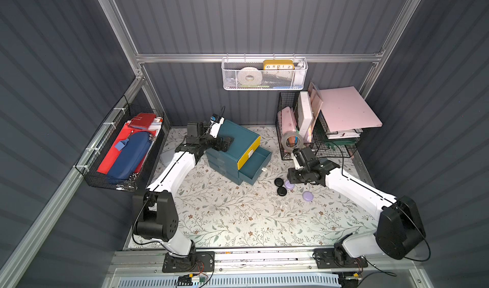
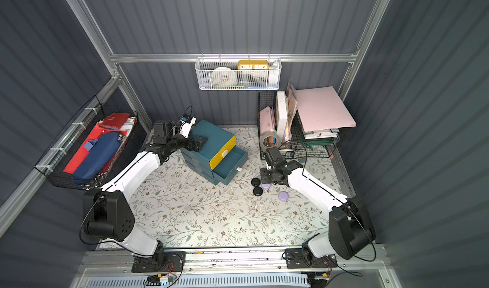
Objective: Put the bluetooth earphones in the drawer according to color
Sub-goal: Place the bluetooth earphone in the drawer.
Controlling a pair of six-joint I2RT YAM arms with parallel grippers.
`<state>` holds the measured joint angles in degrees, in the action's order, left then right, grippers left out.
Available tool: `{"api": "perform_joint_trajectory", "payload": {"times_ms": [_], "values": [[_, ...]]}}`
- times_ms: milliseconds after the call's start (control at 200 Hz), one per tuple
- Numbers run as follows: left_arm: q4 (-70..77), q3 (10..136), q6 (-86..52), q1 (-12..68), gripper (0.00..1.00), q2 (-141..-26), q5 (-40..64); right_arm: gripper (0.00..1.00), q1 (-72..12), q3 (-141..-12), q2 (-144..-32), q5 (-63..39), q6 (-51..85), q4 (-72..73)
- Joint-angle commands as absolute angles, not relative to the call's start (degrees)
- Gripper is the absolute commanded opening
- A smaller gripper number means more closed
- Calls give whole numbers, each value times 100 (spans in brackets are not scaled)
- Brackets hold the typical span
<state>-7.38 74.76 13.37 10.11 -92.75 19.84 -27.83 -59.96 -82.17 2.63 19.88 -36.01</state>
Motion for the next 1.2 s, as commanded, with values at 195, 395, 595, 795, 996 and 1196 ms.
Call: {"api": "perform_joint_trajectory", "payload": {"times_ms": [195,395,595,795,996,1196], "values": [[-1831,7262,1080,1028,99,-9598,1908,0,-2860,-6852,-8497,-180,1832,-2746],[-1828,7262,1081,1028,99,-9598,1905,0,-3003,-7333,-8954,-530,1872,-2372],[-1828,7260,1081,1028,99,-9598,1899,0,-3157,-7755,-9360,-797,1907,-2106],[-1824,7261,1081,1028,99,-9598,1905,0,-3267,-8019,-9700,-987,2019,-1944],[-1828,7269,1079,1028,99,-9598,1906,0,-3364,-8143,-9926,-1150,2107,-1865],[-1827,7260,1082,1028,99,-9630,1918,0,-3428,-8114,-10048,-1251,2178,-1749]]}}
